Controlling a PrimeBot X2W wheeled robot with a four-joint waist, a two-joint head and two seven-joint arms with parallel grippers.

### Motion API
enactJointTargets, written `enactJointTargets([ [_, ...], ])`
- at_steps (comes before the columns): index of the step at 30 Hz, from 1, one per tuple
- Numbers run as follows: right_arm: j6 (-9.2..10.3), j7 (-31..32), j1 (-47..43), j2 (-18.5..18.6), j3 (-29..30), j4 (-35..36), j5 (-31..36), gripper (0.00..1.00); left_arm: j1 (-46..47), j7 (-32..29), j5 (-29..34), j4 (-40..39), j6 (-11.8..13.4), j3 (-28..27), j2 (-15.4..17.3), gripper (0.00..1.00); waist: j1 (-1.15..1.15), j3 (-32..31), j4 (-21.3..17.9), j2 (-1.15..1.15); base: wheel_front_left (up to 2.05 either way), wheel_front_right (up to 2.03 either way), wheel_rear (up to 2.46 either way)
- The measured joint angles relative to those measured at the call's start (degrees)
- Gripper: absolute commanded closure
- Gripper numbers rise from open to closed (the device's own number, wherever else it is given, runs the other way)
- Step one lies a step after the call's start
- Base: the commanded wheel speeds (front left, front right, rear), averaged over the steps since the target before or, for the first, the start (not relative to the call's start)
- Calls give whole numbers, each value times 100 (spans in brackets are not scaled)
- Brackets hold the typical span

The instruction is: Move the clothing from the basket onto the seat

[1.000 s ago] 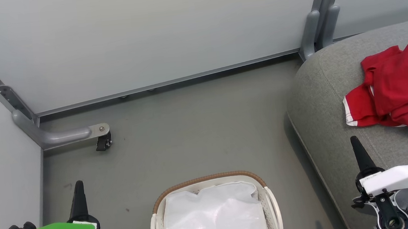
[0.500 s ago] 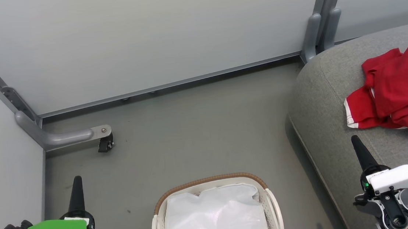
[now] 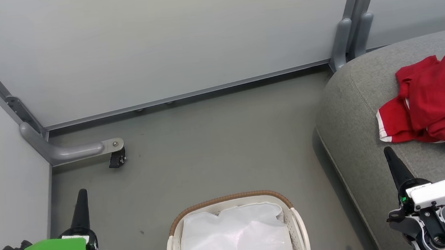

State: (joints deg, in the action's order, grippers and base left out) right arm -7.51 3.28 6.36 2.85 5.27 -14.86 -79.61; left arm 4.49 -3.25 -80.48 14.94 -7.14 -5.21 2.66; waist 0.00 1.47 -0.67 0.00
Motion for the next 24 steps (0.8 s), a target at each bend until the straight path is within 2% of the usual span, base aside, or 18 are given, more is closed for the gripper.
enactJointTargets([
  [24, 0, 261, 0, -4, 100, 60, -991, 100, 92, -270, -931, -64, -16, -98, 2, 100, 0, -100, 52, 0, 0, 0, 0],
])
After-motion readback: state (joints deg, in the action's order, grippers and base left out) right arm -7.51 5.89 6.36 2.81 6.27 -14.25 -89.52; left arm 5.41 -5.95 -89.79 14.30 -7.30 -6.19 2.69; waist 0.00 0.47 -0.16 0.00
